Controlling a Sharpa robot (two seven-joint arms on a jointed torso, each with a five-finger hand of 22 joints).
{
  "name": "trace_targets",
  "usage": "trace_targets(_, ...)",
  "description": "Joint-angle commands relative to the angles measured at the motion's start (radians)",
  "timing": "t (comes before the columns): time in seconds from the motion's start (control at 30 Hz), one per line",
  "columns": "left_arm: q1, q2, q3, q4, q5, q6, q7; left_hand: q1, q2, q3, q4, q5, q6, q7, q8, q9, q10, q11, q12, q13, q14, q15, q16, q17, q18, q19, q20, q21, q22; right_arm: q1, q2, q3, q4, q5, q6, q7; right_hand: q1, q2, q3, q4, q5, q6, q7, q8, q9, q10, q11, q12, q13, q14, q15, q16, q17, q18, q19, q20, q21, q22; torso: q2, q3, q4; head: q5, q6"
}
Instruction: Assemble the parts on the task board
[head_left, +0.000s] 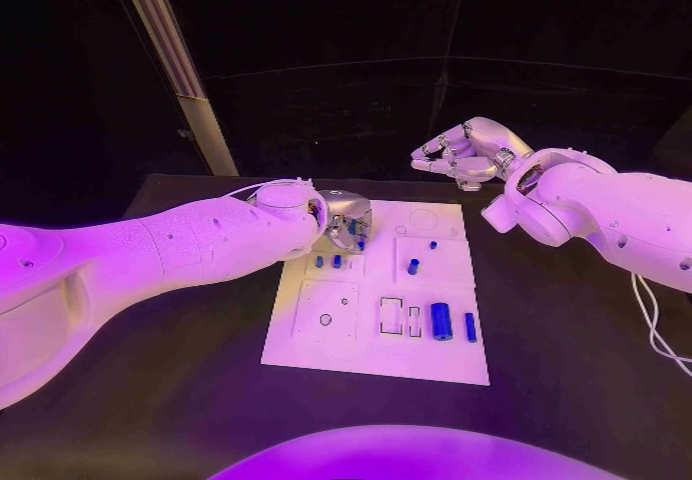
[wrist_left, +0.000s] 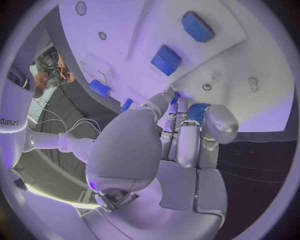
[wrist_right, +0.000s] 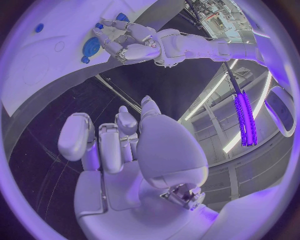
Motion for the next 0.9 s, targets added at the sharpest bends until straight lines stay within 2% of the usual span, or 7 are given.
trace_targets(0.03,0.001,0.003,0.001,-0.006,-0.016,0.012,-0.007,-0.002,0.005,0.008,0.0,0.0,0.009,0.001,-0.008,-0.001,0.007,0.0,-0.008,-0.001,0.016,-0.002,0.005,-0.002,-0.007,0.003,-0.001,0.003,0.001,0.002,0.001,0.001,0.001,-0.001,0.004,0.01,0.002,0.011,-0.006,0.001,0.005,-0.006,0.0,0.003,0.001,-0.005,-0.001,0.001,0.001,0.057,0.003,-0.004,0.057,0.014,-0.004,-0.003,-0.004,0.001,0.0,0.0001,0.0004,-0.002,-0.001)
trace_targets(0.47,-0.004,0.016,0.001,-0.027,-0.016,0.028,-0.014,-0.018,0.001,0.044,-0.002,-0.001,0.011,0.002,-0.023,-0.005,0.021,0.0,-0.026,0.0,0.017,-0.002,0.009,-0.002,-0.008,0.003,0.0,0.009,0.011,0.002,0.004,0.001,0.0,-0.001,0.006,0.01,0.002,0.011,-0.006,0.001,0.005,-0.006,0.0,0.003,0.001,-0.005,-0.001,0.001,0.001,0.057,0.003,-0.004,0.057,0.014,-0.004,-0.003,-0.004,0.001,0.0,-0.0001,0.0007,-0.002,-0.001)
trace_targets(0.73,-0.007,0.018,0.001,-0.033,-0.016,0.029,-0.012,-0.03,0.003,0.072,-0.004,-0.003,0.039,-0.008,-0.025,-0.002,0.063,-0.011,-0.031,0.003,0.02,-0.01,0.014,0.002,-0.011,0.01,-0.006,0.028,0.033,0.002,0.006,0.001,0.0,-0.001,0.007,0.01,0.002,0.011,-0.006,0.001,0.005,-0.006,0.0,0.003,0.001,-0.005,-0.001,0.001,0.001,0.057,0.003,-0.004,0.057,0.014,-0.004,-0.003,-0.004,0.001,-0.001,-0.0001,0.0015,0.0,-0.002)
trace_targets(0.9,-0.008,0.015,0.001,-0.032,-0.016,0.001,-0.008,-0.036,0.005,0.093,-0.007,-0.004,0.06,-0.012,-0.026,0.001,0.089,-0.017,-0.044,0.002,0.022,-0.016,0.017,0.003,-0.014,0.015,-0.011,0.039,0.046,0.002,0.006,0.001,-0.001,-0.001,0.007,0.01,0.002,0.011,-0.006,0.001,0.005,-0.006,0.0,0.003,0.001,-0.005,-0.001,0.001,0.001,0.057,0.003,-0.004,0.057,0.014,-0.004,-0.003,-0.004,0.001,-0.001,-0.0002,0.0005,0.0,-0.001)
